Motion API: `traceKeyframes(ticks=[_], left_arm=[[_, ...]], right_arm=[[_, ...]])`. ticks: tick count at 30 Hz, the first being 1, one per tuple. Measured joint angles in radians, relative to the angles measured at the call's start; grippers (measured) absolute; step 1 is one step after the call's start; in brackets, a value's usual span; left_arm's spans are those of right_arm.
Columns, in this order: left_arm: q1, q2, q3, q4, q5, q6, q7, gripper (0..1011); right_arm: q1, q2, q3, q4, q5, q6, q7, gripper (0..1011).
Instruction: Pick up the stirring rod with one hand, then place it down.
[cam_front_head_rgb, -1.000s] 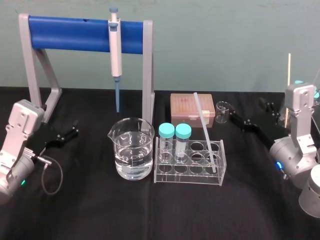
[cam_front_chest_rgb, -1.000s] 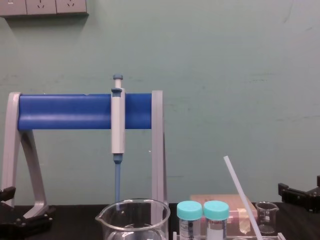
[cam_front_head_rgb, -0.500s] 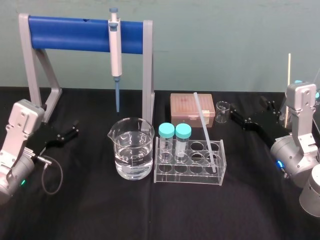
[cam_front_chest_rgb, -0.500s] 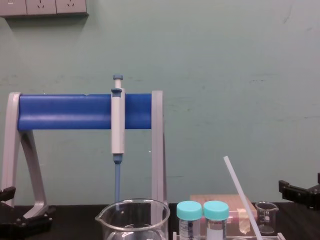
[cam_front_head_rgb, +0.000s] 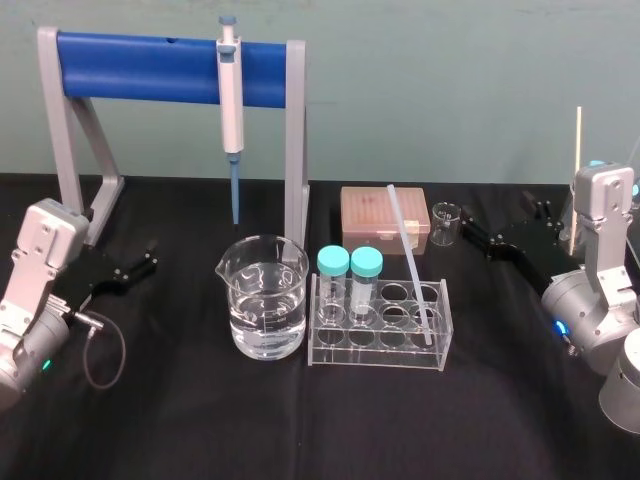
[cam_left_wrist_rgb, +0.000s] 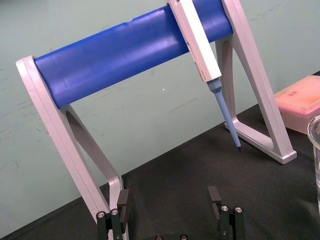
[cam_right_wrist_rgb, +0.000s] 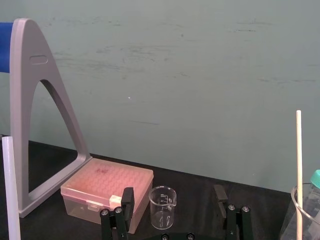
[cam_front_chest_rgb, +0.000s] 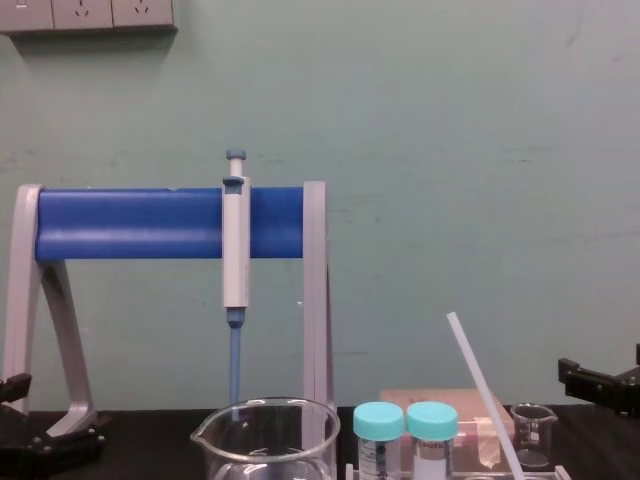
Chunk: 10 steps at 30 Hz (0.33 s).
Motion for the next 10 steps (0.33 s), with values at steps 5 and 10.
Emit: traceKeyframes(ticks=[5,10], left_arm=[[0.0,0.0,0.0,0.0,0.0,0.0,0.0,1000],[0.0,0.0,0.0,0.0,0.0,0.0,0.0,1000]], right_arm=[[0.0,0.0,0.0,0.0,0.001,-0.001,0.0,1003],[0.0,0.0,0.0,-0.001,0.001,-0.001,0.0,1003]])
